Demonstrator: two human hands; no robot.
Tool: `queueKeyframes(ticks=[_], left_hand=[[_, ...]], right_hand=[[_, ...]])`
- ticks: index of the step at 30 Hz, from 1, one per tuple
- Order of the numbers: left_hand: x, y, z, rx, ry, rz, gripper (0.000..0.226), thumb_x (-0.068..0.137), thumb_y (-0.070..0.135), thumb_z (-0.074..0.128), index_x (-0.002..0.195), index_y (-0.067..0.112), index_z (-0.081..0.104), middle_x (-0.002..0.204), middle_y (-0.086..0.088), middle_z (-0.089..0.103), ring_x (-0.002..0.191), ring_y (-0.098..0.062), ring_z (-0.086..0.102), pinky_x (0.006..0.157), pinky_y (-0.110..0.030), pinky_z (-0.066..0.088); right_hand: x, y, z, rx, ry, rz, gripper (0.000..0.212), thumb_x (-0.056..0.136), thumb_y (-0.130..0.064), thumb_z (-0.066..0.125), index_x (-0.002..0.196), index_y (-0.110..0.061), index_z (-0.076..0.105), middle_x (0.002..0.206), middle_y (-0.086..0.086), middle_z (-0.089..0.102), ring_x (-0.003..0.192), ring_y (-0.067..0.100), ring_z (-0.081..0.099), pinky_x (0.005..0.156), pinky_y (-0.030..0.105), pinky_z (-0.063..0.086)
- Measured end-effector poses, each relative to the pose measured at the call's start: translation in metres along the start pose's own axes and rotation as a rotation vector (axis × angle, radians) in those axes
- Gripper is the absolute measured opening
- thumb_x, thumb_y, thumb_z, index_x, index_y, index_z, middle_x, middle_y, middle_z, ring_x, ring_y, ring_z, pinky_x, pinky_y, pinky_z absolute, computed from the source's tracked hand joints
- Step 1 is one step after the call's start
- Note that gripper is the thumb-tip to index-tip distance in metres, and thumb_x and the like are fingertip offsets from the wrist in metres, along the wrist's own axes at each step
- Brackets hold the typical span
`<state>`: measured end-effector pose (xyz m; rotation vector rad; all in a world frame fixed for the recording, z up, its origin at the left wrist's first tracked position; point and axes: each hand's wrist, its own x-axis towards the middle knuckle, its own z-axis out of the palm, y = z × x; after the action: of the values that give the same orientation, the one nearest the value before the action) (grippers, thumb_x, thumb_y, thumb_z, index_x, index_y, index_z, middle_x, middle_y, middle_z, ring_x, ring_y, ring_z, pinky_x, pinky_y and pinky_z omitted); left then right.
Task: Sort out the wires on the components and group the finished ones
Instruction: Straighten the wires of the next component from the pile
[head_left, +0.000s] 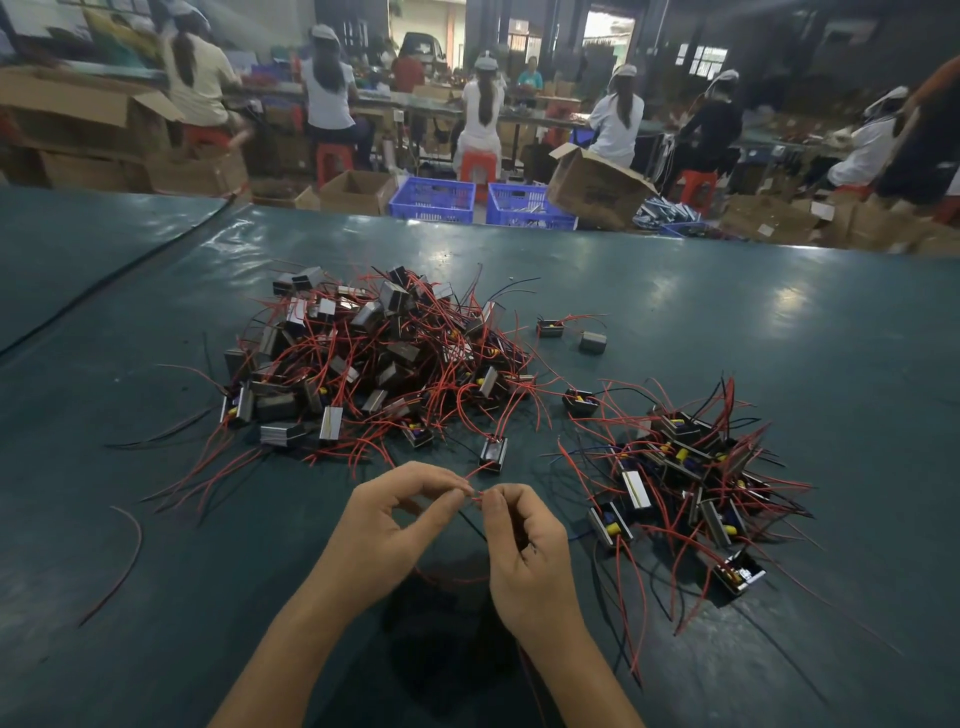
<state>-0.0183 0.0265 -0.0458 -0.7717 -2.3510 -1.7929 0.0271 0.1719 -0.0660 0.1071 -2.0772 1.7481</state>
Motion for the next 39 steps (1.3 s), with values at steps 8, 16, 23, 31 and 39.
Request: queueKeyframes(ticks=[8,16,23,31,39], left_hand=[[-0.003,-0.002,0.001,0.476,0.121,0.359,0.026,0.086,0.044,0.064,0.081,0.021,0.073,0.096,0.013,0.067,0.089,0.003,0.060,0.073,-0.036,0.051],[-0.002,-0.002,0.001,0.346,0.093,0.297,0.025,0.088,0.039,0.063,0.088,0.018,0.076,0.098,0.012,0.067,0.089,-0.006,0.065,0.074,-0.044,0.054],[-0.002,0.007,0.008,0.108,0.134,0.032,0.021,0.088,0.028,0.068,0.068,0.025,0.071,0.094,0.016,0.068,0.087,-0.010,0.066,0.072,-0.028,0.052],[0.001,0.009,0.008,-0.006,0.090,-0.156,0.041,0.092,0.013,0.063,0.054,0.027,0.066,0.096,0.015,0.069,0.088,-0.004,0.065,0.077,-0.026,0.048],[-0.002,0.004,-0.003,0.468,0.019,0.341,0.027,0.089,0.038,0.060,0.095,0.017,0.076,0.099,0.007,0.066,0.092,-0.012,0.064,0.076,-0.039,0.054]], right_hand=[[-0.001,0.002,-0.002,0.004,-0.019,0.007,0.021,0.099,-0.024,0.052,0.083,-0.018,0.063,0.069,-0.012,0.061,0.062,0.003,0.053,0.057,0.023,0.042],[-0.002,0.001,-0.001,0.005,-0.019,-0.025,0.019,0.096,-0.025,0.053,0.083,-0.018,0.063,0.061,-0.012,0.054,0.054,0.004,0.042,0.049,0.025,0.035],[-0.003,0.001,0.000,-0.205,0.049,-0.104,0.016,0.095,-0.036,0.056,0.085,-0.026,0.064,0.071,-0.016,0.063,0.064,0.008,0.057,0.059,0.031,0.048],[-0.004,-0.001,-0.001,-0.463,0.110,-0.316,0.014,0.093,-0.028,0.061,0.089,-0.018,0.070,0.077,-0.016,0.065,0.067,0.004,0.055,0.070,0.026,0.044],[0.005,-0.001,-0.016,-0.033,0.011,-0.048,0.014,0.090,-0.005,0.067,0.076,-0.007,0.070,0.061,0.006,0.061,0.053,0.006,0.051,0.050,0.022,0.040]])
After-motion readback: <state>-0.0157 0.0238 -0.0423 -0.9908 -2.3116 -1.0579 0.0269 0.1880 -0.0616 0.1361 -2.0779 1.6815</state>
